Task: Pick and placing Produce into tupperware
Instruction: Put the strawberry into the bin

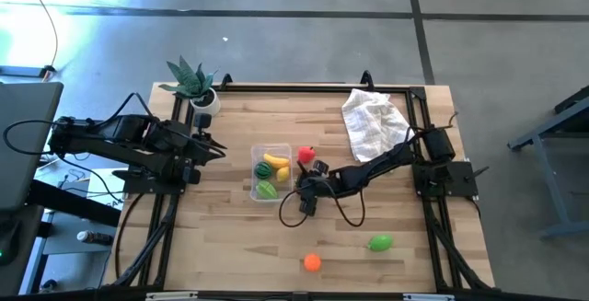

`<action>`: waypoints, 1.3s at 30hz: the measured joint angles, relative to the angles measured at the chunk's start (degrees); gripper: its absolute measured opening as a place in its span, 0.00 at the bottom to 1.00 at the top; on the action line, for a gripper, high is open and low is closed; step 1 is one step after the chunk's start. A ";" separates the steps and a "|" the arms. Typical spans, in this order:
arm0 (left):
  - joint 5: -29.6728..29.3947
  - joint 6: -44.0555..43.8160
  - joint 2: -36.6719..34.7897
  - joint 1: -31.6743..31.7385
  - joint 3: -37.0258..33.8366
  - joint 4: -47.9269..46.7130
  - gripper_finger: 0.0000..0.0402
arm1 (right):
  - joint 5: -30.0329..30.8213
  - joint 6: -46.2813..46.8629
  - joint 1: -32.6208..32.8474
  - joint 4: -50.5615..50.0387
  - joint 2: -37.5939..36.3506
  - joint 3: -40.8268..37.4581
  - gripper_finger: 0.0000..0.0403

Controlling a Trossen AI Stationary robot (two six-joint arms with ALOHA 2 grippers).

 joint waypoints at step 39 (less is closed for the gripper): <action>0.01 0.00 -0.01 0.02 0.00 0.00 0.21 | -1.72 -6.52 1.40 -32.85 -1.22 21.35 0.36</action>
